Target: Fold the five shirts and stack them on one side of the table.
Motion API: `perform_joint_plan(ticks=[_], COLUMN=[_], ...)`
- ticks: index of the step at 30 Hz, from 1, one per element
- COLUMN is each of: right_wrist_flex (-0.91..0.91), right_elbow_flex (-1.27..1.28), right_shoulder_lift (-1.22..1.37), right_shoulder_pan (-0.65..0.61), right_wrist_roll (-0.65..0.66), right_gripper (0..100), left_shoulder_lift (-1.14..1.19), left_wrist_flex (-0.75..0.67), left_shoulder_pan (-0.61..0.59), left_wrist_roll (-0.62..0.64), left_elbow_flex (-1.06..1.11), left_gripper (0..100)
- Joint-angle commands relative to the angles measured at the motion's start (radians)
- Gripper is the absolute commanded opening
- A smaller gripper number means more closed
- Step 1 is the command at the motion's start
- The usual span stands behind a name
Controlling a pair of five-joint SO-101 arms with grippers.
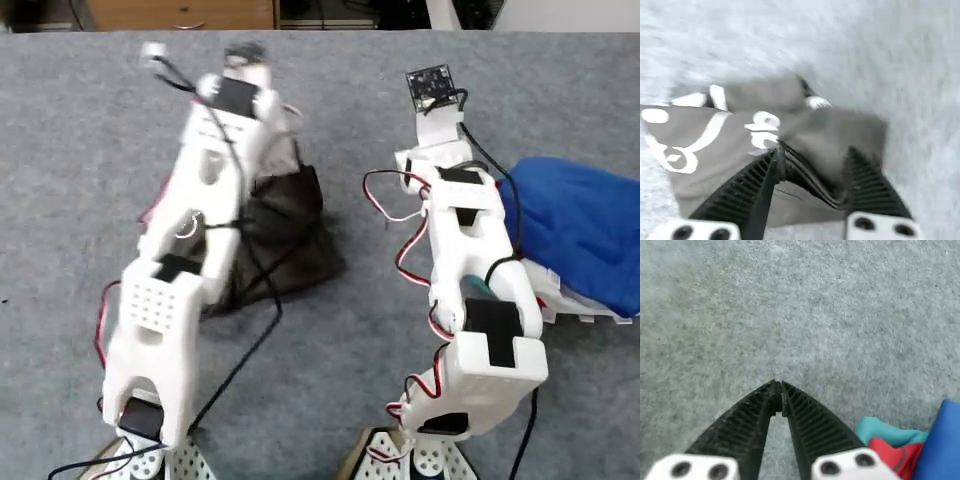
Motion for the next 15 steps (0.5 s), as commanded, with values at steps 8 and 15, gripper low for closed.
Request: perform_joint_plan(ticks=[8, 15], right_wrist_flex=[-0.017, -0.017], right_elbow_flex=[-0.044, -0.044], right_shoulder_lift=[-0.004, -0.004], right_shoulder_pan=[0.016, 0.016], right_wrist_roll=[-0.012, -0.011], right_gripper=[0.5, 0.5], left_shoulder_lift=[0.111, 0.139], left_wrist_flex=[0.002, 0.008], left_shoulder_pan=[-0.048, 0.008], left_wrist_roll=[0.086, 0.107], left_elbow_flex=[-0.014, -0.015], left_gripper=[2, 2])
